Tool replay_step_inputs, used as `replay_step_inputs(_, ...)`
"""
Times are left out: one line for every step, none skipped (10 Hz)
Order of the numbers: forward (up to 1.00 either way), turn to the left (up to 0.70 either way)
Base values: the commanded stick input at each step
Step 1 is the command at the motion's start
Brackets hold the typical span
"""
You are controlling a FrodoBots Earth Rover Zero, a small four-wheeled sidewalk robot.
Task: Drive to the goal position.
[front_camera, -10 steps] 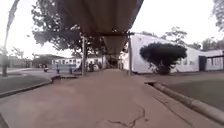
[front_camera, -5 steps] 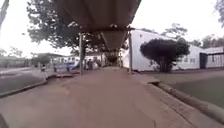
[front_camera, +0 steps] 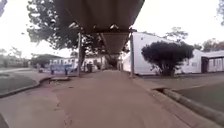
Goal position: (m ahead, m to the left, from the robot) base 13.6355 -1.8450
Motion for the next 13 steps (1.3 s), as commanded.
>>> replay_step_inputs(0.85, 0.0)
replay_step_inputs(0.85, 0.0)
replay_step_inputs(0.85, 0.0)
replay_step_inputs(0.85, 0.0)
replay_step_inputs(0.85, 0.0)
replay_step_inputs(0.85, 0.0)
replay_step_inputs(0.85, 0.0)
replay_step_inputs(0.85, 0.0)
replay_step_inputs(0.85, 0.0)
replay_step_inputs(0.85, 0.0)
replay_step_inputs(0.85, 0.0)
replay_step_inputs(0.85, 0.0)
replay_step_inputs(0.85, 0.0)
